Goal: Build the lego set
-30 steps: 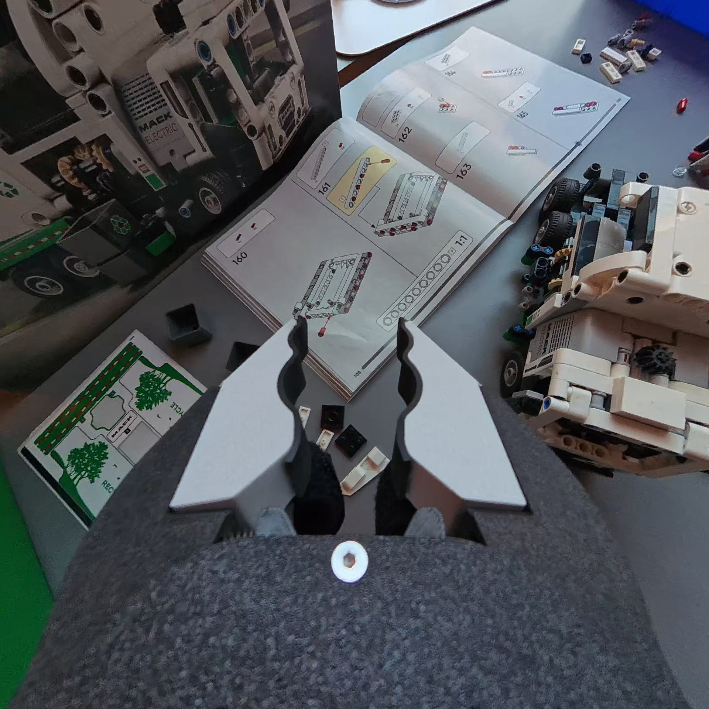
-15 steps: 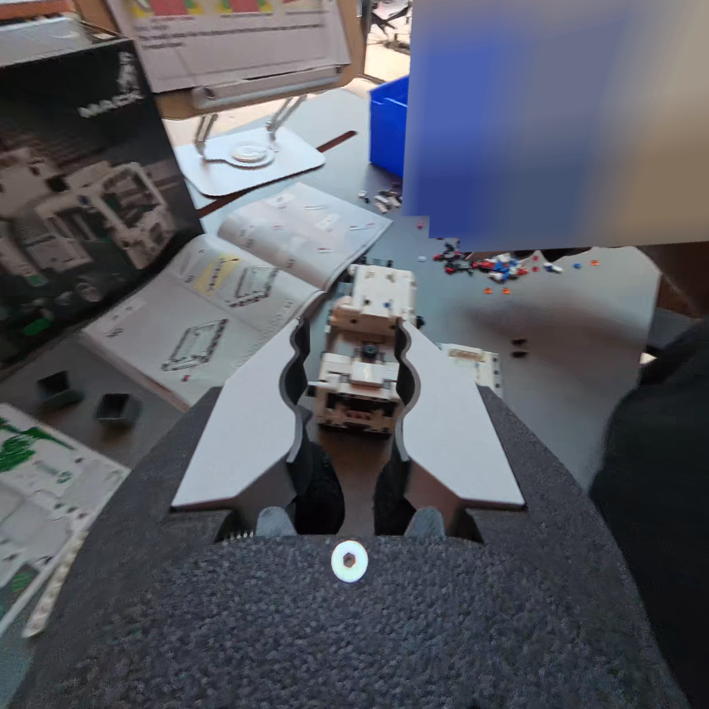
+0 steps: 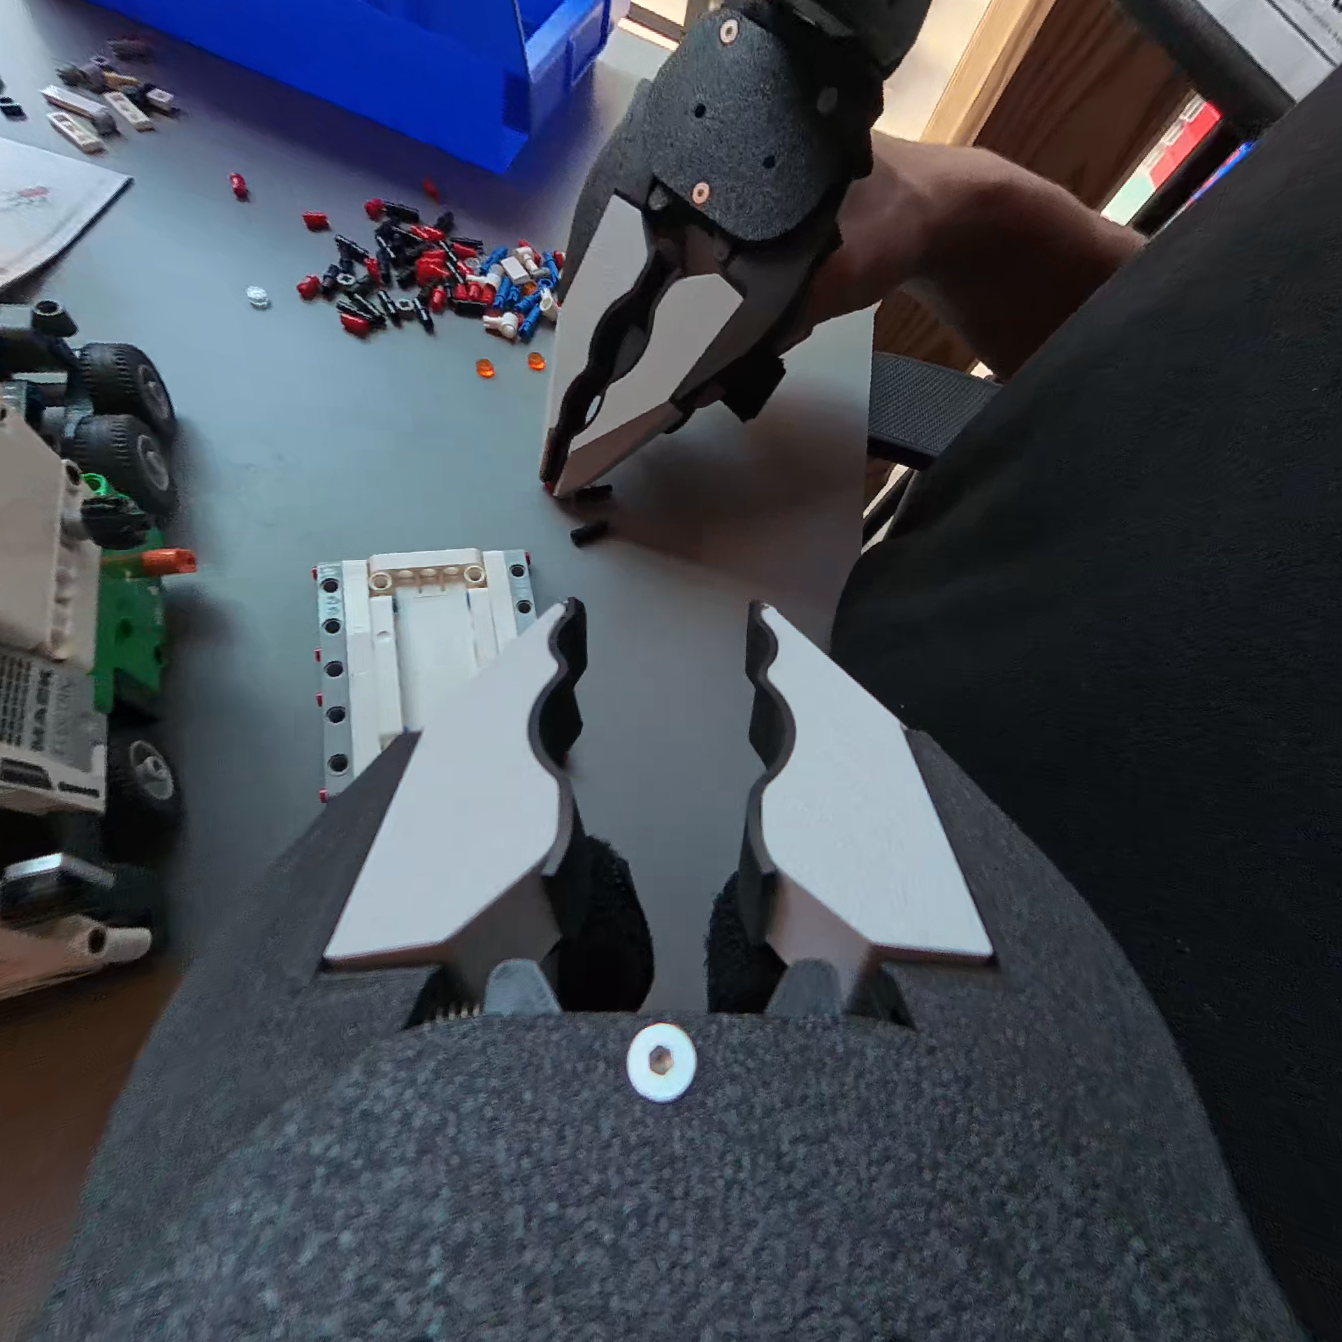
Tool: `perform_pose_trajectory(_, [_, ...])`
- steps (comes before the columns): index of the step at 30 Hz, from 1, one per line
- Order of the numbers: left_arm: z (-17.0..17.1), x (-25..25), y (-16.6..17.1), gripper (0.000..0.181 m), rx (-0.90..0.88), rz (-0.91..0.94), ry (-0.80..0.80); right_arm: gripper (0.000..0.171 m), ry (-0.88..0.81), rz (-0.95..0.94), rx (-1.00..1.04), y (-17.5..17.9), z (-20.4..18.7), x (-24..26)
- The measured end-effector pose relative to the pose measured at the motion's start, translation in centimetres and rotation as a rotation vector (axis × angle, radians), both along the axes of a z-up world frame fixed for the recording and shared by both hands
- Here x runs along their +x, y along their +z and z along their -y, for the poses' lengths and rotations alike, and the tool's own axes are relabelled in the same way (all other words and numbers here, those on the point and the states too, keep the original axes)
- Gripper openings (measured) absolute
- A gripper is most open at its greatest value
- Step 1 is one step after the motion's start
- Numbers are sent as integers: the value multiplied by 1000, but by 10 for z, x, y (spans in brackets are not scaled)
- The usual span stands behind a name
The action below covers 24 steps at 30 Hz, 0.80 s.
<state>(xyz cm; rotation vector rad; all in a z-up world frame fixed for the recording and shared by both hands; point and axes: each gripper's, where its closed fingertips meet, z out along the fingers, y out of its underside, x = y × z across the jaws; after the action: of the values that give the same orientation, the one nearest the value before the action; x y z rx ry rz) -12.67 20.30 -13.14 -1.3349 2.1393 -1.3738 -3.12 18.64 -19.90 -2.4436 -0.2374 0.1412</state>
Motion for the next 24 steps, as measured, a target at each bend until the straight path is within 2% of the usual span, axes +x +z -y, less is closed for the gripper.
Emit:
perform_pose_trajectory(4, [1, 2, -5, 42, 30, -8, -13, 7, 0, -2, 13, 2, -1, 1])
perform_pose_trajectory(8, [-1, 6, -5, 42, 32, -10, -8, 9, -53, -16, 103, 23, -8, 17])
perform_pose_trajectory(11, [-3, 8, -4, 42, 21, -7, -7, 10, -201, 33, 188, 41, -17, 63])
perform_pose_trajectory(13, [-6, 9, -4, 42, 27, -9, -4, 11, -372, 80, 217, 45, -20, 109])
perform_pose_trajectory(15, [-10, 11, -6, 42, 34, -14, 1, 14, -522, 110, 219, 42, -20, 152])
perform_pose_trajectory(17, [-14, 12, -8, 42, 39, -19, 6, 16, -577, 104, 184, 32, -22, 176])
perform_pose_trajectory(24, [-27, 13, -8, 42, 18, -33, 28, 13, -536, 103, 76, 4, -26, 187])
